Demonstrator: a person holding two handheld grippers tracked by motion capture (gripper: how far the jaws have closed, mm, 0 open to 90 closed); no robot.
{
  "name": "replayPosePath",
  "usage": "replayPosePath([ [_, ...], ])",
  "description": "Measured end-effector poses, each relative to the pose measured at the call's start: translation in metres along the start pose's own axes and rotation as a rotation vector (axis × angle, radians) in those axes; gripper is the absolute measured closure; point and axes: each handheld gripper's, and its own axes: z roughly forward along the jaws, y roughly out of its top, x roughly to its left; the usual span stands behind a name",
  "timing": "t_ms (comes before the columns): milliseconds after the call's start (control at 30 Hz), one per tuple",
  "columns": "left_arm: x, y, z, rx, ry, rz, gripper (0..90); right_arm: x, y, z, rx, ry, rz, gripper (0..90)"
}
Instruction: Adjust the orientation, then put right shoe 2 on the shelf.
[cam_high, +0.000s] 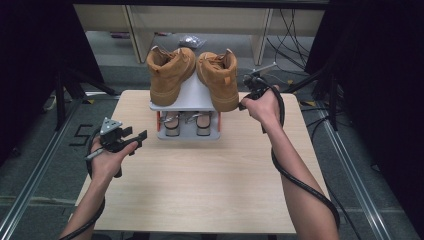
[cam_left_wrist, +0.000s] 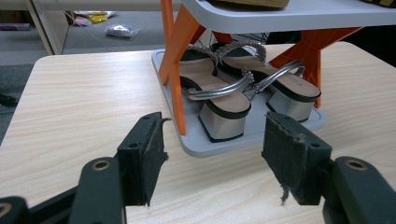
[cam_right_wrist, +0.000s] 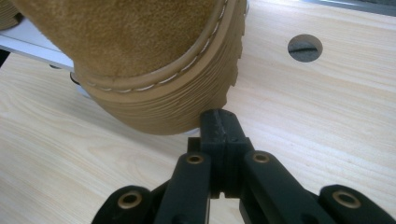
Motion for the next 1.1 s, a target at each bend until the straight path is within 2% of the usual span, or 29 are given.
replayPosePath([
  [33,0.0,0.0,0.0,-0.002,-0.002,0.0,37.9,-0.003,0.0,0.0,-0.012,-0.003,-0.027,90.0],
  [167,0.001,-0.001,-0.001,-0.001,0.002,0.0,37.9,-0.002,-0.002,0.0,-0.011,0.007,-0.03,90.0],
  [200,0.001,-0.001,-0.002,0.001,0.005,-0.001,37.9,-0.003,-0.002,0.0,-0.014,0.01,-0.061,90.0],
  [267,0.002,-0.002,-0.001,0.003,0.005,0.0,37.9,0.0,-0.003,-0.001,-0.005,-0.001,-0.031,90.0],
  [333,0.002,-0.002,-0.001,0.002,0.004,-0.001,38.0,0.0,-0.003,-0.001,-0.012,0.002,-0.06,90.0],
  [433,0.001,-0.002,0.001,0.001,0.004,-0.002,38.0,0.002,-0.003,-0.001,-0.011,-0.009,-0.043,90.0],
  [567,-0.001,-0.002,0.002,0.007,0.0,0.0,37.9,0.002,-0.003,-0.001,-0.021,-0.003,-0.048,90.0],
  [633,-0.002,-0.001,0.002,0.006,-0.003,0.002,37.9,0.005,-0.003,-0.001,-0.013,0.01,-0.022,90.0],
  [667,-0.002,-0.001,0.002,0.004,-0.003,0.004,38.0,0.006,-0.002,0.0,-0.013,0.011,-0.026,90.0],
  [700,-0.002,-0.001,0.002,0.003,-0.003,0.004,37.9,0.008,-0.002,0.001,-0.014,0.006,-0.003,90.0],
  [833,0.001,-0.001,0.001,0.005,0.004,0.003,37.9,0.011,-0.001,0.002,-0.026,0.007,-0.026,90.0],
  [867,0.002,-0.002,0.0,0.007,0.006,0.0,38.0,0.011,-0.001,0.003,-0.025,0.02,-0.035,90.0],
  [933,0.003,-0.002,0.0,0.007,0.006,-0.002,38.0,0.016,0.001,0.007,-0.025,0.034,-0.014,90.0],
  [967,0.004,-0.003,0.0,0.007,0.006,-0.003,37.9,0.017,0.001,0.009,-0.03,0.042,-0.033,90.0],
  [1000,0.004,-0.003,0.0,0.008,0.008,-0.003,37.9,0.021,0.002,0.009,-0.022,0.044,-0.013,90.0],
  [1033,0.005,-0.003,-0.001,0.009,0.008,-0.004,37.9,0.022,0.003,0.011,-0.024,0.043,-0.033,90.0],
  [1100,0.006,-0.003,-0.001,0.006,0.012,-0.006,38.0,0.025,0.006,0.013,-0.024,0.034,-0.024,90.0],
])
